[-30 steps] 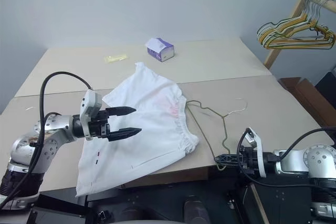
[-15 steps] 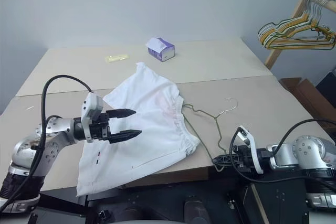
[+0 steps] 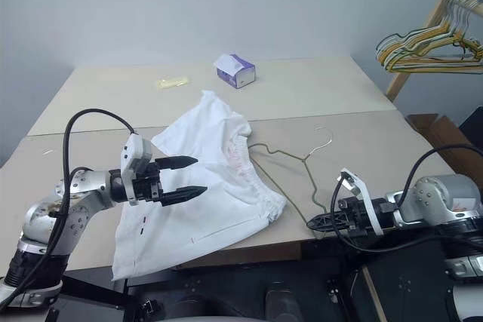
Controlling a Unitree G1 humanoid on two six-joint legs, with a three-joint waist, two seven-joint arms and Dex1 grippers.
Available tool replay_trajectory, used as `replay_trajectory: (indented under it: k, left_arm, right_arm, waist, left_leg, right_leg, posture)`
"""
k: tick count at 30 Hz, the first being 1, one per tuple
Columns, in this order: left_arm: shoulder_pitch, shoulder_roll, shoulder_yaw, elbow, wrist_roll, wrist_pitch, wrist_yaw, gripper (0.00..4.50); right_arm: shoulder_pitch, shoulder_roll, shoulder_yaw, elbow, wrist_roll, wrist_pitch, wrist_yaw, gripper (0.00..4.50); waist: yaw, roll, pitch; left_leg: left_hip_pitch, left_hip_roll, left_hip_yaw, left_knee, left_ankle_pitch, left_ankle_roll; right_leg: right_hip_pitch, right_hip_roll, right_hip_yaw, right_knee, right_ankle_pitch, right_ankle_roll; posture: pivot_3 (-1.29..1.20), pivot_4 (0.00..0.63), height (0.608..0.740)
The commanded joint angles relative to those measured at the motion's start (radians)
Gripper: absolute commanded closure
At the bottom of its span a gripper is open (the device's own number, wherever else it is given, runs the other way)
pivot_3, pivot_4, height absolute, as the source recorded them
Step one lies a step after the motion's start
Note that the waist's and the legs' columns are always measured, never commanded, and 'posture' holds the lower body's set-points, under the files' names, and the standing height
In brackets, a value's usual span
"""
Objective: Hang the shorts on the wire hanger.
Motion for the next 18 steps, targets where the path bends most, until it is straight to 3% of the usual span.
replay_trajectory:
  k: [1,8,18]
  left_arm:
    - [0.006,-0.003,0.009,-0.045,-0.004,-0.022,0.007,0.02]
    - [0.031,-0.006,0.002,-0.064,0.003,-0.029,0.02,0.02]
    - [0.01,-0.01,-0.027,-0.049,0.02,-0.04,0.011,0.02]
  right_arm:
    - [-0.039,-0.034,0.037,0.007,-0.06,-0.051,0.075,4.5]
    - [-0.029,-0.076,0.052,-0.023,-0.157,-0.155,0.149,4.5]
    - [0.053,-0.147,0.022,-0.108,-0.17,-0.222,0.251,4.5]
  waist:
    - [0.004,0.0,0.0]
    - [0.024,0.0,0.0]
    - [0.026,0.0,0.0]
  left_leg:
    - [0.0,0.0,0.0,0.0,0.0,0.0]
    - [0.0,0.0,0.0,0.001,0.0,0.0]
    - [0.0,0.0,0.0,0.001,0.0,0.0]
  right_leg:
    - [0.0,0.0,0.0,0.0,0.0,0.0]
    - [-0.001,0.0,0.0,0.0,0.0,0.0]
    - [0.0,0.0,-0.001,0.0,0.0,0.0]
  posture:
    - [-0.02,0.0,0.74]
    - [-0.02,0.0,0.74]
    - [-0.04,0.0,0.74]
